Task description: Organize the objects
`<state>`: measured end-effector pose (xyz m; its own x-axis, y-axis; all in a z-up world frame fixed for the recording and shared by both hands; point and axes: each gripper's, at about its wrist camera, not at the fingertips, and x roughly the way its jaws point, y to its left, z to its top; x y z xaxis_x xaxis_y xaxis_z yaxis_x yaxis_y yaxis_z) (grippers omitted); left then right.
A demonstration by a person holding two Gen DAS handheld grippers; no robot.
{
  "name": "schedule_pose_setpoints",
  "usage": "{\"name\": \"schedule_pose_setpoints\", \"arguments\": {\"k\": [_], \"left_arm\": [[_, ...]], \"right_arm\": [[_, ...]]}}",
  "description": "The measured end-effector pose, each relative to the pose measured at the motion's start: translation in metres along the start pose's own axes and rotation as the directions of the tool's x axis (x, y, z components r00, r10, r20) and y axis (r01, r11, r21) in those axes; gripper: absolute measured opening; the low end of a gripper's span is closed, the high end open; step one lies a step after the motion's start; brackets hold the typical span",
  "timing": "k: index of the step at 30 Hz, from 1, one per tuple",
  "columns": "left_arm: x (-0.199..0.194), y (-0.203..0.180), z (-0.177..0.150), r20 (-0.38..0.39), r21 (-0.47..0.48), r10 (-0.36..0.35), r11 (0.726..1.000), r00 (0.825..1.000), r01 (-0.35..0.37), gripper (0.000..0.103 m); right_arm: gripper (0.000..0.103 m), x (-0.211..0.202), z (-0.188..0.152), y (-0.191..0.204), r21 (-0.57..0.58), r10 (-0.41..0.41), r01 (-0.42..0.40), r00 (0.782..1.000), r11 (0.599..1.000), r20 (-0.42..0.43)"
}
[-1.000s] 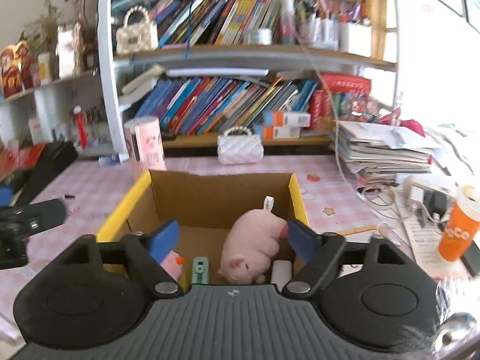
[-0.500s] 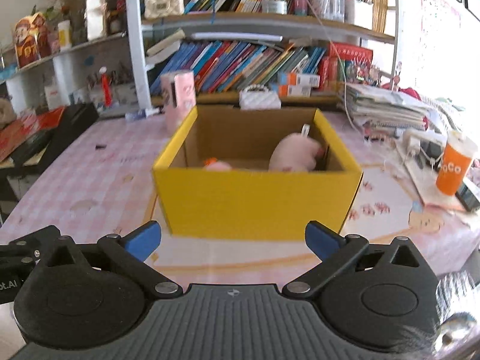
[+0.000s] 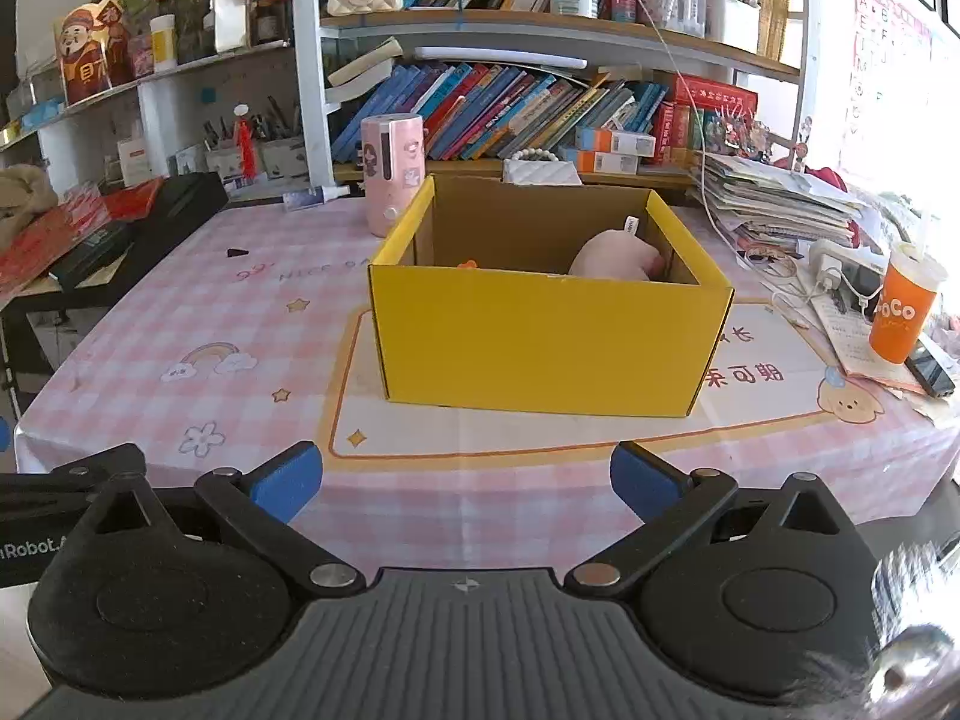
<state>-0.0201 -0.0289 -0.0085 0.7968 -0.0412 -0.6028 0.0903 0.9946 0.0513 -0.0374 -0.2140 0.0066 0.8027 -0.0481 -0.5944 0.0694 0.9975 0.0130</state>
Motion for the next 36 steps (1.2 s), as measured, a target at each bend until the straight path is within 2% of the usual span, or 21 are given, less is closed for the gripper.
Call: {"name": "schedule_pose_setpoints", "arguments": {"k": [6, 13, 18, 36], "left_arm": [[-0.004, 0.001, -0.001, 0.006, -0.002, 0.006, 1.0, 1.0, -0.006, 0.103], [-0.004, -0.002, 0.0, -0.007, 0.015, 0.048, 0.999, 0.999, -0.048, 0.103], [-0.004, 0.002, 0.0, -0.028, -0.016, 0.041, 0.999, 0.999, -0.041, 0.103], [-0.006, 0.002, -0.002, -0.04, -0.034, 0.044, 0.998, 0.998, -0.046, 0.103]], "right_arm": [[0.103, -0.004, -0.004, 0.005, -0.014, -0.005, 0.005, 1.0, 1.0, -0.004], [0.103, -0.004, -0.007, 0.01, -0.035, -0.036, 0.036, 0.999, 0.999, -0.008], [0.103, -0.004, -0.009, 0.013, -0.043, -0.05, 0.049, 0.999, 0.998, -0.013], [0.103, -0.005, -0.009, 0.017, -0.039, -0.074, 0.073, 0.997, 0.997, -0.023]]}}
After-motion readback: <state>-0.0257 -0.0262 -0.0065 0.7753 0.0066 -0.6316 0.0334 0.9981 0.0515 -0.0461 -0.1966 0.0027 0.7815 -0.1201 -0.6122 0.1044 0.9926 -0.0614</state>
